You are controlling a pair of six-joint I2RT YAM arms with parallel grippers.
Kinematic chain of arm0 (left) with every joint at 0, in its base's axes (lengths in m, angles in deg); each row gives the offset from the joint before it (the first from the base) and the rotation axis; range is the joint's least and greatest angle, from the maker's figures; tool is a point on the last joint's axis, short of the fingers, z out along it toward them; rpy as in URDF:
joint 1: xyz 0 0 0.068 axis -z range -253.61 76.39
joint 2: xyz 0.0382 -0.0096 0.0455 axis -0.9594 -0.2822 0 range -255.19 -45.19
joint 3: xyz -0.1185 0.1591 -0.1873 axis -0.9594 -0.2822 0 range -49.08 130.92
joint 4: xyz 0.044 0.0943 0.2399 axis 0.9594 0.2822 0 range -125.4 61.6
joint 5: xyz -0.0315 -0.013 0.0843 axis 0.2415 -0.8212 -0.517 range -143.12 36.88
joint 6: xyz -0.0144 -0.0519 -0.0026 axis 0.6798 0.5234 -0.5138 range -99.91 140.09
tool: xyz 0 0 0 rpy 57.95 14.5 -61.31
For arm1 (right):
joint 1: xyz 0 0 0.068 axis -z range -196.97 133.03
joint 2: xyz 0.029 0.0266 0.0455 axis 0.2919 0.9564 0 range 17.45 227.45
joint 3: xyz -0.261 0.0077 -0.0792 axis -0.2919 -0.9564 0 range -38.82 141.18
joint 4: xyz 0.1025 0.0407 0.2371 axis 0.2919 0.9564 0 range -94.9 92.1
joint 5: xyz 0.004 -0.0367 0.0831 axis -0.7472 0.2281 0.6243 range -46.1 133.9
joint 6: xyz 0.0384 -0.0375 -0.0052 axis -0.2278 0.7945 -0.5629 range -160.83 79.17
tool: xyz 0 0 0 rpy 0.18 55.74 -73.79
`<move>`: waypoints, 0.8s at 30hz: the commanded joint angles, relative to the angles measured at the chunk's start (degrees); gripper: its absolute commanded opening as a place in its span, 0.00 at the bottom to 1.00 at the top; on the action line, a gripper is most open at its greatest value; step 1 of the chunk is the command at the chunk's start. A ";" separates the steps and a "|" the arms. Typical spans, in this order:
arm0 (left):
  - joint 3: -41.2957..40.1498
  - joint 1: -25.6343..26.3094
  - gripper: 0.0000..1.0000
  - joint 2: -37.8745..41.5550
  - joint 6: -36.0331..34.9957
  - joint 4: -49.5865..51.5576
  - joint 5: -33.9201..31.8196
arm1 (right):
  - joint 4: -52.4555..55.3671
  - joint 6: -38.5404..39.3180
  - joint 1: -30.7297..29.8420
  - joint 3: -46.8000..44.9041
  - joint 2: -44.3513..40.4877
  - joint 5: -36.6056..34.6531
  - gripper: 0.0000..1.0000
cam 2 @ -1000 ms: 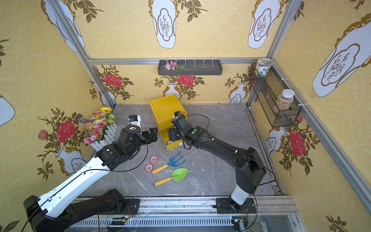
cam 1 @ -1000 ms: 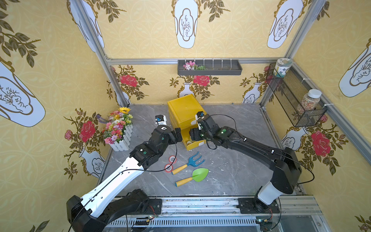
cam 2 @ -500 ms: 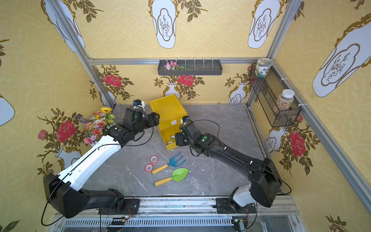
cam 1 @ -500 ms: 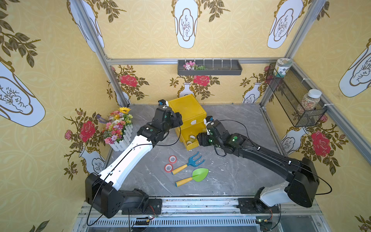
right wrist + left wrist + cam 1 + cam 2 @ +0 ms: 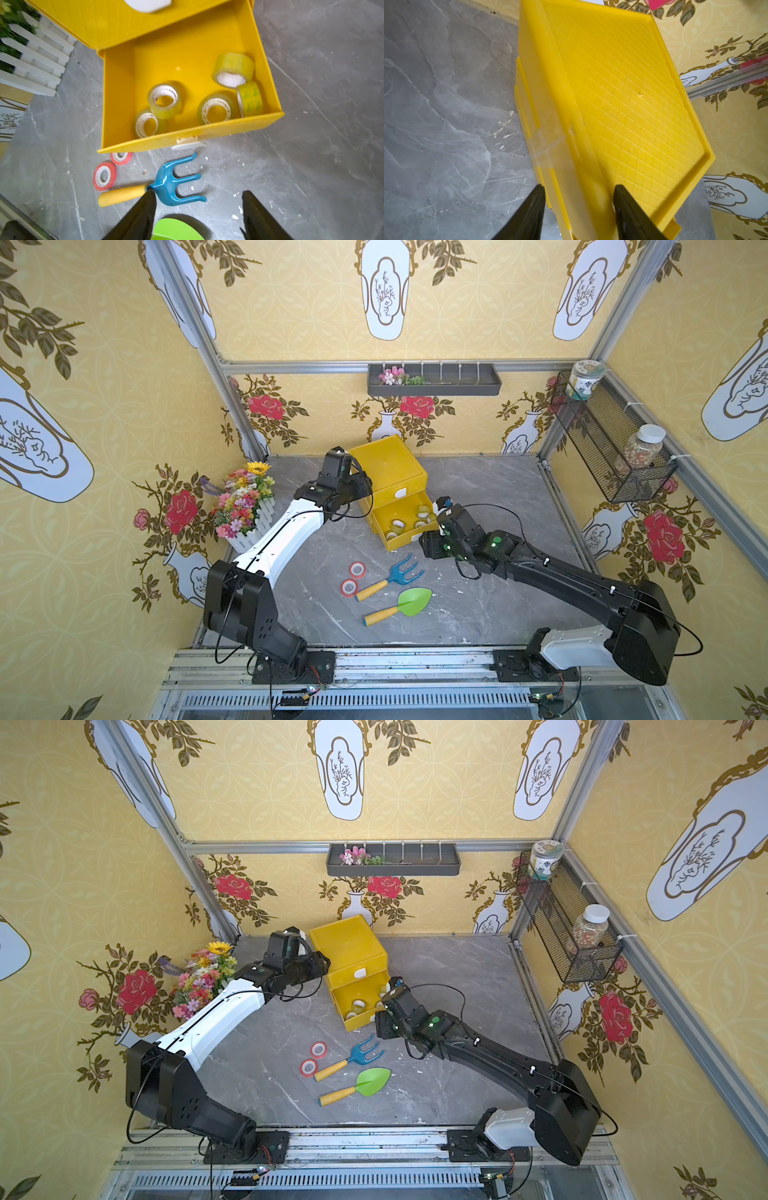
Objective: Place the transparent tape into the drawer according to color
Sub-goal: Place the tape in the drawer, then close the drawer in the storage box.
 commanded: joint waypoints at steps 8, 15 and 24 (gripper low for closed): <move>-0.97 -0.27 0.46 -1.55 -0.75 -0.11 0.63 | -13.59 -0.78 2.43 -1.37 8.30 0.54 0.61; -1.17 -0.28 0.45 -2.26 -1.10 0.14 0.81 | -25.21 -0.13 3.36 0.65 14.92 0.28 0.59; -1.70 -0.27 0.43 -2.92 -1.33 0.32 1.26 | -37.42 -0.59 4.82 2.40 21.82 0.43 0.57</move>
